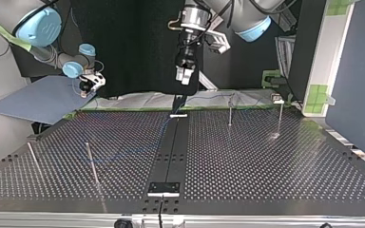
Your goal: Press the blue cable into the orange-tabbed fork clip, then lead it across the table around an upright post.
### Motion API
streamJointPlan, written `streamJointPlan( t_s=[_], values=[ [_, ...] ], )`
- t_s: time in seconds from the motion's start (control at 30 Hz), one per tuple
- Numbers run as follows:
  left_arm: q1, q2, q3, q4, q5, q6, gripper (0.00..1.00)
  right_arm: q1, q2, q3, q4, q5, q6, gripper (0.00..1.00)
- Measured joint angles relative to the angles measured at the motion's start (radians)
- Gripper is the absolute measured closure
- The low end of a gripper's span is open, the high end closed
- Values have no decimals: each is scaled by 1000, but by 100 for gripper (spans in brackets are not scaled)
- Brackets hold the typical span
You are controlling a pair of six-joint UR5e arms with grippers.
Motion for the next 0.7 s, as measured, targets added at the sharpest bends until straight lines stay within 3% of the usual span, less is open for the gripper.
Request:
streamJointPlan(
  t_s=[0.33,0.7],
  values=[
    [17,-1,-86,25,-16,58,0,3,0,0,0,0,0,100],
    [38,-43,-174,107,34,141,0,6,0,1,3,0,0,100]
  ],
)
